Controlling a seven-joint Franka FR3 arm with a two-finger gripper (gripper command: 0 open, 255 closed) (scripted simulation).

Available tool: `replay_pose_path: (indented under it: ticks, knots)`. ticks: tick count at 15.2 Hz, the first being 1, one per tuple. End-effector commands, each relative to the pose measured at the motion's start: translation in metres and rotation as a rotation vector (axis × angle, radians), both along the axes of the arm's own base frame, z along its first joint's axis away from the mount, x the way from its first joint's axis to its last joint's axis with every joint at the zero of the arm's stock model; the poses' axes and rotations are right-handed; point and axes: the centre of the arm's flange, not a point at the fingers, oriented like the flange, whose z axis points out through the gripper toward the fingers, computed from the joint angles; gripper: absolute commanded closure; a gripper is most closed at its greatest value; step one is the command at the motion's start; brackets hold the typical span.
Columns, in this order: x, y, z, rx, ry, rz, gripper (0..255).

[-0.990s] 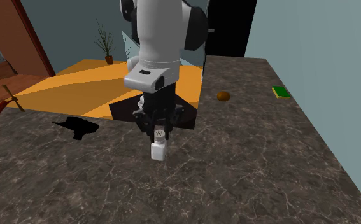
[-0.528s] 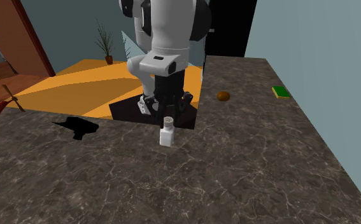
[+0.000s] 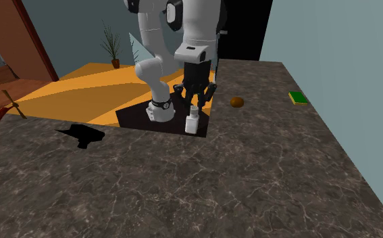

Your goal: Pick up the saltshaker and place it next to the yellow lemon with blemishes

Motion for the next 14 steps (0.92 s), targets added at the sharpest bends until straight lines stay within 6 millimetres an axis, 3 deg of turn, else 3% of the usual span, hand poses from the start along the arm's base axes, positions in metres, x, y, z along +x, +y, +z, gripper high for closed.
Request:
replay_pose_path:
  ticks: [1, 14]
  knots:
    - [-0.014, 0.021, 0.0, 0.0, 0.0, -0.001, 255]
    - [-0.1, 0.17, 0.001, 0.0, 0.0, -0.001, 255]
